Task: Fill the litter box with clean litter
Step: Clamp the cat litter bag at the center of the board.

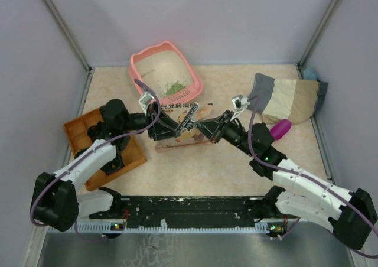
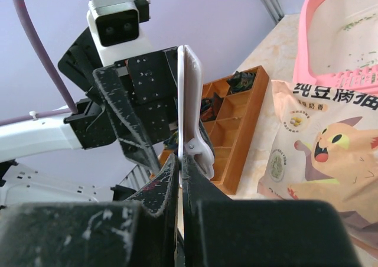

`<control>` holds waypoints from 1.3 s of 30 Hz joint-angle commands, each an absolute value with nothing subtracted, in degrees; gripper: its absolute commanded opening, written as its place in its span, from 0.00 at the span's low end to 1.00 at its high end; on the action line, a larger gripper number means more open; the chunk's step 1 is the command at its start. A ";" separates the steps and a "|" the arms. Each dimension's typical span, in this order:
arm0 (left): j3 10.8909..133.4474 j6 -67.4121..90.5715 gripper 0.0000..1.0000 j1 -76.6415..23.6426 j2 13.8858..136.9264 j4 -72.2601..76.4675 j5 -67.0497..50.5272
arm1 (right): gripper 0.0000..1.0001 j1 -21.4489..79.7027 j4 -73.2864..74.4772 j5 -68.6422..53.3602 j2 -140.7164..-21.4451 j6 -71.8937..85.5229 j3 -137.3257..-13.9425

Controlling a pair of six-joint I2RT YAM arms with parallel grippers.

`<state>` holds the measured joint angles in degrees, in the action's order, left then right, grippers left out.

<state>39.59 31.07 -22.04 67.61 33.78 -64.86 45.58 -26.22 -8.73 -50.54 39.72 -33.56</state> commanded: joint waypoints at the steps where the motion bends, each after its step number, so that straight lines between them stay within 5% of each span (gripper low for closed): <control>1: 40.18 29.15 0.52 -22.62 68.28 35.34 -66.56 | 0.00 46.01 -31.20 -10.33 -50.71 41.40 -36.91; 8: 41.78 29.76 0.09 -23.47 69.65 33.93 -68.10 | 0.00 46.04 -32.42 -10.55 -50.68 42.26 -36.35; 10: 42.05 30.30 0.00 -23.63 69.26 34.00 -67.34 | 0.21 46.08 -32.59 -9.49 -50.23 42.76 -35.76; 14: 41.24 34.32 0.00 -24.11 66.80 37.21 -62.14 | 0.71 46.03 -38.88 -4.81 -48.30 46.14 -31.20; 17: 40.02 40.59 0.00 -24.95 66.14 43.42 -59.99 | 0.74 46.08 -43.51 -5.49 -49.24 47.36 -29.98; 23: 38.81 46.06 0.00 -26.91 67.09 50.67 -59.07 | 0.65 46.05 -48.06 -9.99 -52.53 47.54 -31.21; 27: 38.99 46.20 0.00 -27.41 67.23 50.52 -58.72 | 0.43 46.05 -50.13 -9.86 -52.16 47.07 -30.57; 35: 38.62 52.40 0.00 -27.87 69.25 57.70 -60.05 | 0.37 46.03 -52.80 -10.44 -53.69 47.69 -30.38; 39: 38.33 52.05 0.00 -27.96 68.70 57.43 -59.94 | 0.00 46.05 -54.12 -10.40 -54.03 47.03 -29.96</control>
<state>39.27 51.09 -27.59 68.86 54.24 -60.03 45.56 -47.57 -8.82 -53.98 46.98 -29.87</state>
